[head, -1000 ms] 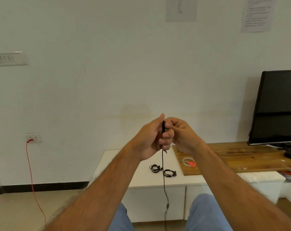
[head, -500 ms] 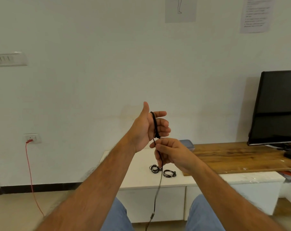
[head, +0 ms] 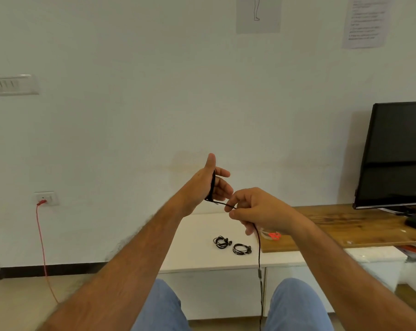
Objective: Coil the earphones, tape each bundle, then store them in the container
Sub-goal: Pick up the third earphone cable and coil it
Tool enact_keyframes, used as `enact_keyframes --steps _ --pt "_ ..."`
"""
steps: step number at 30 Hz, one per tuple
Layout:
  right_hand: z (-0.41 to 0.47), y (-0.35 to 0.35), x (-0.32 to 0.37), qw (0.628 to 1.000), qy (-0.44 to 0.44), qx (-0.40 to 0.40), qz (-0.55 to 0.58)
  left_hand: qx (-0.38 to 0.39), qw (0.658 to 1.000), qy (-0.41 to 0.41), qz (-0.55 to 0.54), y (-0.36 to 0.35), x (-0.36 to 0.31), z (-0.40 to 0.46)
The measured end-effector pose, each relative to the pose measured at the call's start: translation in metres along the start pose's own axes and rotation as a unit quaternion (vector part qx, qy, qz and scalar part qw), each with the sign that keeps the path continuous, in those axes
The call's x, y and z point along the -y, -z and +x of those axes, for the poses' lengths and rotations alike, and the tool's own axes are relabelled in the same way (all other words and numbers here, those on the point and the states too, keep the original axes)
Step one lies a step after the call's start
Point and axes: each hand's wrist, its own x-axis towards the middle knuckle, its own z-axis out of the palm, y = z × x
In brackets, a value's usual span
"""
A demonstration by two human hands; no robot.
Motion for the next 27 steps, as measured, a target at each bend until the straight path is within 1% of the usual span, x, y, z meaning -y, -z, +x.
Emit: enact_keyframes --steps 2,4,6,8,11,13,17,22,27 --pt "0.001 0.005 0.007 0.997 0.018 -0.035 -0.07 0.015 0.999 0.016 0.027 -0.001 0.002 -0.001" --pt "0.004 0.009 0.011 0.986 0.051 -0.088 -0.132 0.038 0.998 0.024 0.039 -0.003 0.002 -0.003" --pt "0.007 0.014 0.014 0.976 0.077 -0.126 -0.16 0.065 0.997 0.03 0.039 -0.004 0.001 -0.005" --pt "0.01 0.019 0.017 0.97 0.104 -0.151 -0.16 0.092 0.994 0.044 0.04 -0.006 -0.001 -0.007" --pt "0.011 0.026 0.024 0.971 0.141 -0.152 -0.115 0.131 0.989 0.068 -0.005 -0.01 -0.003 -0.011" --pt "0.013 0.03 0.027 0.974 0.155 -0.144 -0.084 0.139 0.987 0.069 -0.041 -0.012 -0.004 -0.013" --pt "0.021 0.036 0.023 0.977 0.166 -0.132 -0.003 0.157 0.982 0.069 -0.08 -0.017 -0.005 -0.014" --pt "0.029 0.036 0.01 0.973 0.159 -0.123 0.116 0.186 0.972 0.065 -0.128 -0.019 -0.008 -0.013" --pt "0.03 0.027 0.001 0.957 0.139 -0.097 0.236 0.204 0.957 0.067 -0.196 -0.019 -0.013 -0.015"
